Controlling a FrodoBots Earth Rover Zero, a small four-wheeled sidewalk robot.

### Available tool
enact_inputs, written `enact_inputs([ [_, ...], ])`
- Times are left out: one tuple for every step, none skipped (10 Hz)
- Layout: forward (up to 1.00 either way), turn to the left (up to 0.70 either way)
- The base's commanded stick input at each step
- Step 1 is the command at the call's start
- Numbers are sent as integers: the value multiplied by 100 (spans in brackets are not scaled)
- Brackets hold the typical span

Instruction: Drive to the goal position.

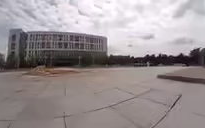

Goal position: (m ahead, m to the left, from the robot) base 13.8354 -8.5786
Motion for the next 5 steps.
enact_inputs([
  [100,-33],
  [100,-10],
  [100,0],
  [100,0],
  [100,0],
])
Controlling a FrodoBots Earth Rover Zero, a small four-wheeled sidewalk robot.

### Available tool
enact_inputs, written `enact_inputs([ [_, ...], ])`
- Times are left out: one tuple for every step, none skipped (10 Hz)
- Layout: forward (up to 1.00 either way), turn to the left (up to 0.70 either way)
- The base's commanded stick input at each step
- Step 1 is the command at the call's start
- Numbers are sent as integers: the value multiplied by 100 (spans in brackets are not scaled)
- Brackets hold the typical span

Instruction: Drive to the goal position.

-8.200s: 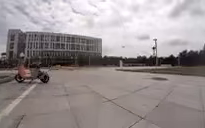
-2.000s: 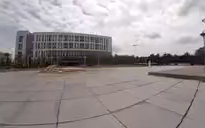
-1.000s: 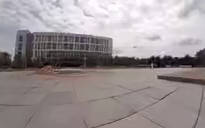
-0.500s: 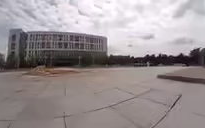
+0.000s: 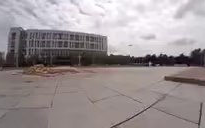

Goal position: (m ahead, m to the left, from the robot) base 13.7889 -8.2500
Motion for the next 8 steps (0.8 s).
enact_inputs([
  [100,0],
  [100,0],
  [100,0],
  [100,0],
  [100,0],
  [100,0],
  [100,0],
  [100,0],
])
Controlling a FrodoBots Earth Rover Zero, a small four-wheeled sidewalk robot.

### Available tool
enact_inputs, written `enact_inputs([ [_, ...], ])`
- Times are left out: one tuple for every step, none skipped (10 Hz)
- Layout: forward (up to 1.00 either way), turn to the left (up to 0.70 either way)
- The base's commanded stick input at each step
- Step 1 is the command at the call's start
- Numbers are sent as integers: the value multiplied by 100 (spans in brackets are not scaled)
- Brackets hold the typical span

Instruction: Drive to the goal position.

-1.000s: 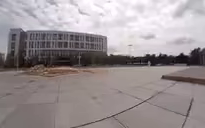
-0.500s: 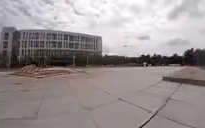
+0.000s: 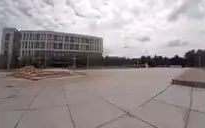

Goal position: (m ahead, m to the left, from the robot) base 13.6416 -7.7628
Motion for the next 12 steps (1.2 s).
enact_inputs([
  [100,-2],
  [100,-38],
  [100,-38],
  [100,-18],
  [100,0],
  [100,0],
  [100,0],
  [100,0],
  [100,0],
  [100,-4],
  [100,-21],
  [100,-35],
])
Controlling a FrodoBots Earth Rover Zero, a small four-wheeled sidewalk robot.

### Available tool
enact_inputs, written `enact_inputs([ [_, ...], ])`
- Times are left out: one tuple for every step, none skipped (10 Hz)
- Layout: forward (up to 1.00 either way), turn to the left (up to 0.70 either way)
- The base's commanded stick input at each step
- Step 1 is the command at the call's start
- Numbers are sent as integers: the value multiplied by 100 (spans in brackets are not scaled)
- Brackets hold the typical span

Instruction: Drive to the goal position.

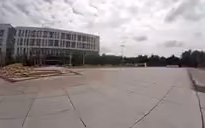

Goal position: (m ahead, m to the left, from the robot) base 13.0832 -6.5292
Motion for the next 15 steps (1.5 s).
enact_inputs([
  [100,-32],
  [100,-2],
  [100,0],
  [100,0],
  [100,0],
  [100,0],
  [100,0],
  [100,0],
  [100,0],
  [100,0],
  [100,0],
  [100,0],
  [100,0],
  [100,0],
  [100,0],
])
